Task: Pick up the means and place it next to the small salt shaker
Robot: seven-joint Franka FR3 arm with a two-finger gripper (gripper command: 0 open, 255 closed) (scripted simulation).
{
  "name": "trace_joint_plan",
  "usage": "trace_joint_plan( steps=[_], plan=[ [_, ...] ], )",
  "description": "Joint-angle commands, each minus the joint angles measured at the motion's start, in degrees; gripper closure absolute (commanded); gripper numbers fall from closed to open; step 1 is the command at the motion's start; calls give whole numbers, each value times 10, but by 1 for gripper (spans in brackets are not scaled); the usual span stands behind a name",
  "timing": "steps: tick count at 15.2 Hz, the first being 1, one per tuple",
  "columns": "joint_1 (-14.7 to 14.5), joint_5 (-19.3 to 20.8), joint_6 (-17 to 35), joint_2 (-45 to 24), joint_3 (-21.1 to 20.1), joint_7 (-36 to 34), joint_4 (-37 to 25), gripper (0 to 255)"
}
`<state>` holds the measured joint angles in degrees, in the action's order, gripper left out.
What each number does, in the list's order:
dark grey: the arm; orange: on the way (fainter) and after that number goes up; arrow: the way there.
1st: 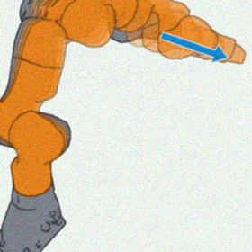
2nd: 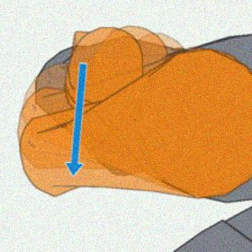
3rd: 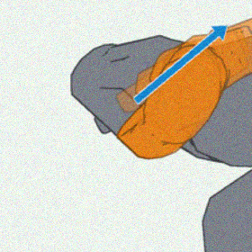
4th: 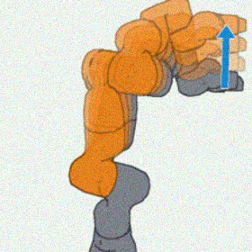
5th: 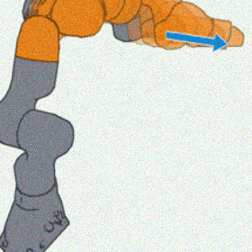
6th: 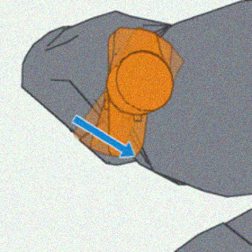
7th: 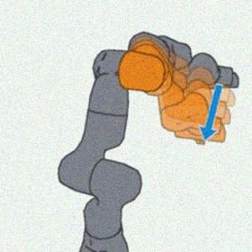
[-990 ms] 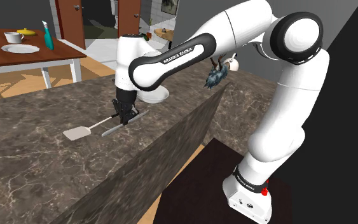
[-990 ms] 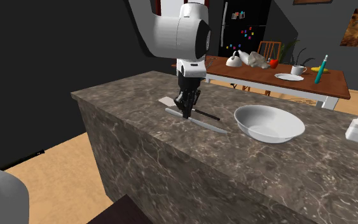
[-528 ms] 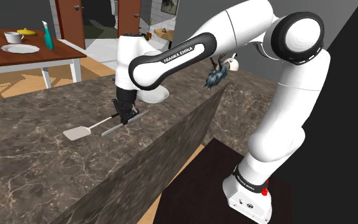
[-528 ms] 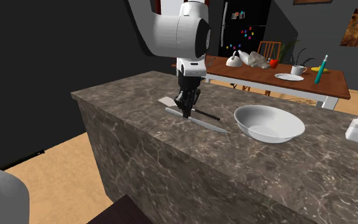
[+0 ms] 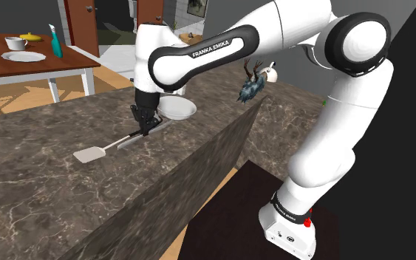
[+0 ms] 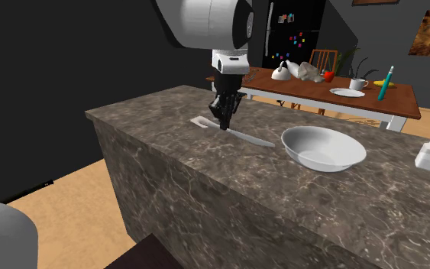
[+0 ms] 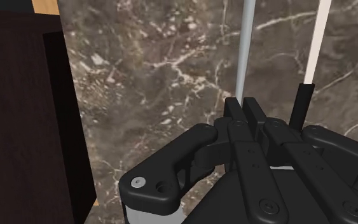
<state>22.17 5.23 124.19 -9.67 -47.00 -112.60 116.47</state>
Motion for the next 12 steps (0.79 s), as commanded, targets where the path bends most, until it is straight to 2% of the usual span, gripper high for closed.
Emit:
trace_joint_plan(
  steps=[1,12],
  plan=[
    [3,-8,-14,9,-2,5,-7,255],
    [12,-43,-92,48,-8,26,-60,255]
  ],
)
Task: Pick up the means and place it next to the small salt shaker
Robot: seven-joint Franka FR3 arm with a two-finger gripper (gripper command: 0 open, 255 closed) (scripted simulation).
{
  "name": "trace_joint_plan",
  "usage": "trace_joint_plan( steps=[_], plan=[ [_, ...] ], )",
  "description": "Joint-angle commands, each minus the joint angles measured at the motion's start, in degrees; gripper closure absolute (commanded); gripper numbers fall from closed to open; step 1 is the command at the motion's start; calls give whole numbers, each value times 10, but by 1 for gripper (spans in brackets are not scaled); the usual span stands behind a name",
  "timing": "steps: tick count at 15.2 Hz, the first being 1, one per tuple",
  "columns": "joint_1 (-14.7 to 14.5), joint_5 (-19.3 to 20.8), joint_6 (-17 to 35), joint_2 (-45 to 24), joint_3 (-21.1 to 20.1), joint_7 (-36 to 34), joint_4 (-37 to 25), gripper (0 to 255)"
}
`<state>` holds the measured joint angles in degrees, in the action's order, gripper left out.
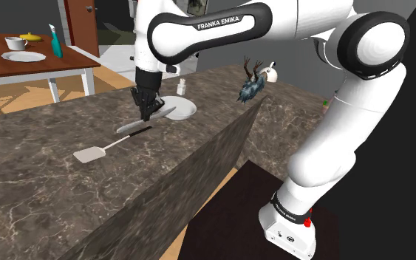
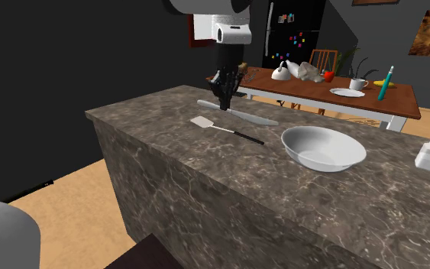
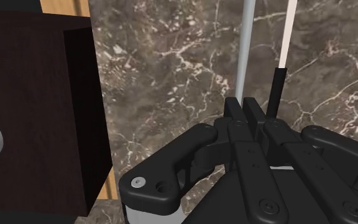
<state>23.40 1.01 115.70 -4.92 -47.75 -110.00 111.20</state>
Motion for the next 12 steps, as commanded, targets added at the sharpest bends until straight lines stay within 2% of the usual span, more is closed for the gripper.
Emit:
trace_joint_plan(
  steps=[1,12],
  plan=[
    [1,-3,-15,3,0,2,-12,255],
    [4,-17,-97,21,0,9,-82,255]
  ],
)
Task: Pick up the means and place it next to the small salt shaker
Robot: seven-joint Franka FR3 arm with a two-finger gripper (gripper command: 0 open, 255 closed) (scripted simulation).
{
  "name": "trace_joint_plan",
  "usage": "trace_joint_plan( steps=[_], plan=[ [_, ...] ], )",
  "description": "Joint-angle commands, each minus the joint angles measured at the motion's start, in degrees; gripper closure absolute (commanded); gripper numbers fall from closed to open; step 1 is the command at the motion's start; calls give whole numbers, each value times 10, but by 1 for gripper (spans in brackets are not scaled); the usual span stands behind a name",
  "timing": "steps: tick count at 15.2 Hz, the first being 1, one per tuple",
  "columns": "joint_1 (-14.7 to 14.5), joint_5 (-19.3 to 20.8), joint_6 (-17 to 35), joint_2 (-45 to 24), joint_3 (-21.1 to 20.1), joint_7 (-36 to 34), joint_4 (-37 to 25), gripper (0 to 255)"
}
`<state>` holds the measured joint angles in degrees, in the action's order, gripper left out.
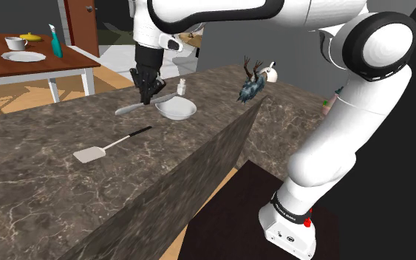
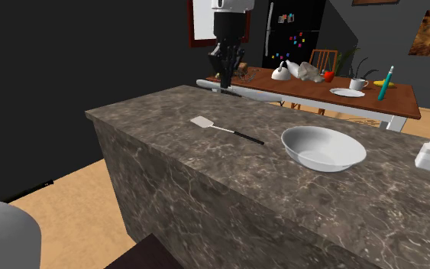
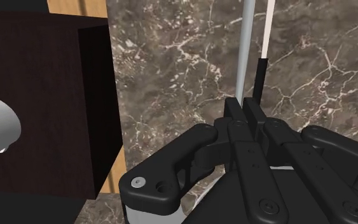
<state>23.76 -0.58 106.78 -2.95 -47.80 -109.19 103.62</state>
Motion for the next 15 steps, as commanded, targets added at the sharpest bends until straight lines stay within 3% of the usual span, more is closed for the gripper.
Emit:
trace_joint_plan(
  steps=[1,15],
  plan=[
    [1,-1,-9,2,0,1,-7,255],
    [92,14,-27,-29,82,172,-43,255]
  ],
)
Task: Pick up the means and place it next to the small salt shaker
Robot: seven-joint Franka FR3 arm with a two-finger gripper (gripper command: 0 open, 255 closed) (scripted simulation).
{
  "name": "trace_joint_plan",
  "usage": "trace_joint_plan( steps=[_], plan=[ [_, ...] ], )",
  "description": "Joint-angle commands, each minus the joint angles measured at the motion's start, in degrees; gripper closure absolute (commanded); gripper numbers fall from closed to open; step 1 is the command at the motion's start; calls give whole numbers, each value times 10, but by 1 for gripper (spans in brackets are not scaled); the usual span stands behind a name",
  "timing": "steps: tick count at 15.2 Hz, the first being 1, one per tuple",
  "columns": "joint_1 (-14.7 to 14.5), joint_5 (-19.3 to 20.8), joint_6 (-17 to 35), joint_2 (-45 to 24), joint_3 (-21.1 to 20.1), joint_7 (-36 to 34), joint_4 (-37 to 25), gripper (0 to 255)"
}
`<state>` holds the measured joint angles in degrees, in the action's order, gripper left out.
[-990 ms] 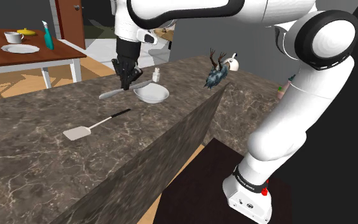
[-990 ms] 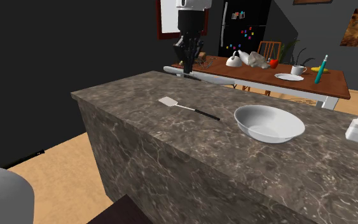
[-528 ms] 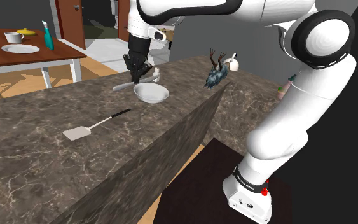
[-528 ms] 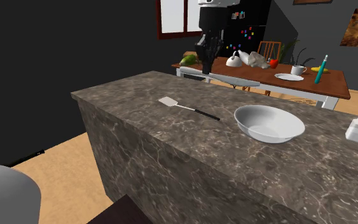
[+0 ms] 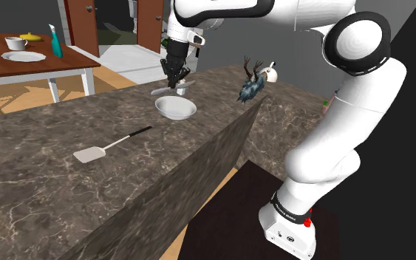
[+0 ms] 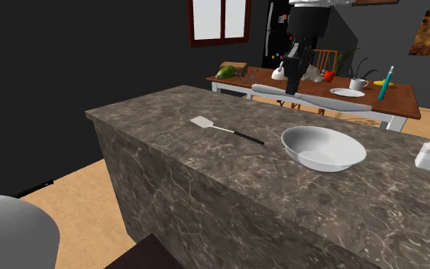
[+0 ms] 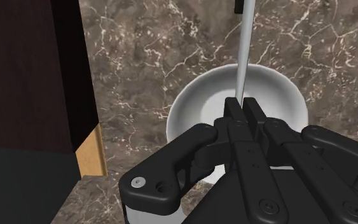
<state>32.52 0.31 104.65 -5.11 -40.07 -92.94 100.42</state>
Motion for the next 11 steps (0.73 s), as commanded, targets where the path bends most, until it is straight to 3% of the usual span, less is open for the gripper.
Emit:
trace_joint_plan(
  steps=[1,11],
  plan=[
    [10,9,-8,-14,10,19,-19,255],
    [47,61,-49,-116,57,104,-142,255]
  ],
)
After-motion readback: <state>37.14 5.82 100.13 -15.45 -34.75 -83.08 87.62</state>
